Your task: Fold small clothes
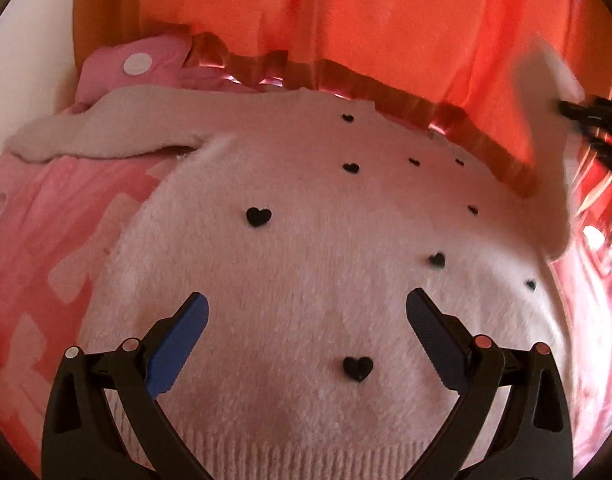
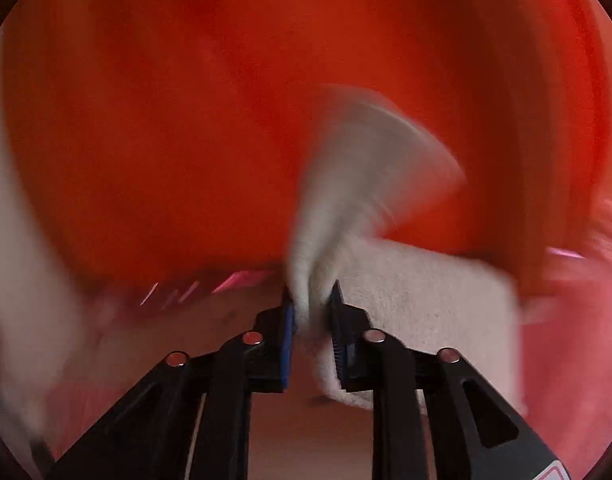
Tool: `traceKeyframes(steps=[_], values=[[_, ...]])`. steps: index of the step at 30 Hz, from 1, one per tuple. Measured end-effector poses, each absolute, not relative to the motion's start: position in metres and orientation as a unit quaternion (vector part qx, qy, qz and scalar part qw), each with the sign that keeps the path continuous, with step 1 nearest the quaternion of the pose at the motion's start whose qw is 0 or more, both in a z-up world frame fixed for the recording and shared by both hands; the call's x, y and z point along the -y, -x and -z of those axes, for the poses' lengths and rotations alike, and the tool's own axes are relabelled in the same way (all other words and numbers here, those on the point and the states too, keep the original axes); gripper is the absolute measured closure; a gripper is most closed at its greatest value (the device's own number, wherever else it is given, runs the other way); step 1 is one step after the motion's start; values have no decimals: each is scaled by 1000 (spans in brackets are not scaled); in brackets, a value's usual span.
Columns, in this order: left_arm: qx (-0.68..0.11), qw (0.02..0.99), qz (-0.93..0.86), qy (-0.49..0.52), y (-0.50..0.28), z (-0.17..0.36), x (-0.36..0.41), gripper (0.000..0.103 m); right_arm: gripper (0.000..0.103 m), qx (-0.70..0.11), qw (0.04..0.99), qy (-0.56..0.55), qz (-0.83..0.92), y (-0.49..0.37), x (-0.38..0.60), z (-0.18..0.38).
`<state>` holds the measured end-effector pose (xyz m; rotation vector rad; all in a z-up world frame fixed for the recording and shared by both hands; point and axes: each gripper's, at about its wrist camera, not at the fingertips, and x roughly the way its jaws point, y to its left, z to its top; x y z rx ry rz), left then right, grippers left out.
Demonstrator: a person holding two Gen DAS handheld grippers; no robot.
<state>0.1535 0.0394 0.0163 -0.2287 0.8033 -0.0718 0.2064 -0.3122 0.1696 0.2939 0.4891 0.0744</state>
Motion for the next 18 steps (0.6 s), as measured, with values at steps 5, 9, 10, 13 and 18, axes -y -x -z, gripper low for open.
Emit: traceKeyframes(steps=[5,9,10,13,18], values=[[-406,902,59,132,-167,-24,-56,5,76,-302,943,-141,-27,-211,272,-108],[-418,892,64,161,-200,-21,-79,5,64,-336,920,-202,4,-169,320,-76],[-422,887,60,176,-210,-17,-84,5,64,-340,916,-212,15,-160,329,-70],[-441,863,52,241,-249,-2,-91,5,61,-343,898,-270,51,-140,374,-53],[-449,842,28,299,-293,11,-80,5,57,-322,868,-375,59,-139,424,-36]])
